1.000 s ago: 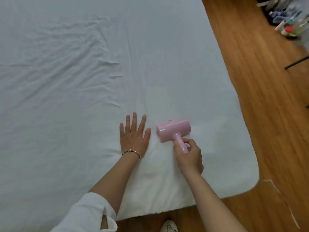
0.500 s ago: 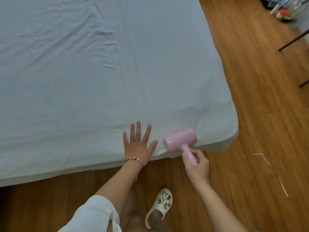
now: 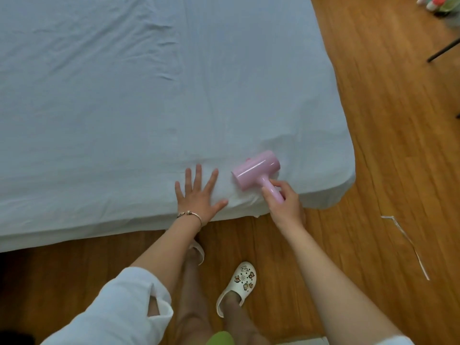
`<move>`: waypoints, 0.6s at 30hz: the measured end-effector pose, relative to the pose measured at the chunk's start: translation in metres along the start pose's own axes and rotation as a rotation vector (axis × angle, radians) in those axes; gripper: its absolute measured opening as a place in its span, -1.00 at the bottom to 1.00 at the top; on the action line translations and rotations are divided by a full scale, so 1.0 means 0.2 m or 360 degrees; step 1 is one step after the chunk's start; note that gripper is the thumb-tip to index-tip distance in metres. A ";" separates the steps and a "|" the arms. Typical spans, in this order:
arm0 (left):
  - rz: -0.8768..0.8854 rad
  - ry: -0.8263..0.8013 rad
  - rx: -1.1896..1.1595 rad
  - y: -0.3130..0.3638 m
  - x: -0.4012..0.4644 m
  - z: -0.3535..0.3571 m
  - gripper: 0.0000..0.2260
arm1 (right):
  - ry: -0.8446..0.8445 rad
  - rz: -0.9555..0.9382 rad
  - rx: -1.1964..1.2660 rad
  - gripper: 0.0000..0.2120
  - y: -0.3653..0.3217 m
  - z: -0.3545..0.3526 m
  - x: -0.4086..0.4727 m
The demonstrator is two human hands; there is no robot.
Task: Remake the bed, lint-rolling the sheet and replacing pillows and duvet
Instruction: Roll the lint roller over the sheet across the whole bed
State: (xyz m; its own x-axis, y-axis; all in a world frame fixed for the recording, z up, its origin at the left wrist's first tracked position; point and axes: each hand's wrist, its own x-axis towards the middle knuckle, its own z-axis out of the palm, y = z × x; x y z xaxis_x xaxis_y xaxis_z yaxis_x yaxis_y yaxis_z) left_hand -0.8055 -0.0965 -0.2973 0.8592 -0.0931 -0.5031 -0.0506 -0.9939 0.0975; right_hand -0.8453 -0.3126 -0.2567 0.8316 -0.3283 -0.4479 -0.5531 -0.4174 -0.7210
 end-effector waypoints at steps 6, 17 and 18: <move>-0.0112 -0.0099 -0.0077 0.07 -0.03 -0.13 -0.26 | 0.0073 0.0065 0.0093 -0.84 0.22 -0.18 -0.21; 0.0001 -0.0213 -0.0471 0.47 0.37 -0.73 -0.47 | 0.0235 -0.0036 0.0366 -0.75 -0.49 -0.54 0.21; 0.0006 -0.0246 -0.0488 0.47 0.45 -0.78 -0.47 | 0.0232 -0.0024 0.0382 -0.75 -0.56 -0.57 0.28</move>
State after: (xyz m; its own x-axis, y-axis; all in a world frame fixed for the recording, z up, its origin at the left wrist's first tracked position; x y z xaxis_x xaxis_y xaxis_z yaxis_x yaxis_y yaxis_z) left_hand -0.6539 -0.1895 -0.1986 0.7710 -0.1275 -0.6240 0.1219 -0.9321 0.3411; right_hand -0.7422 -0.3813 -0.1410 0.8139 -0.4496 -0.3679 -0.4989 -0.2163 -0.8392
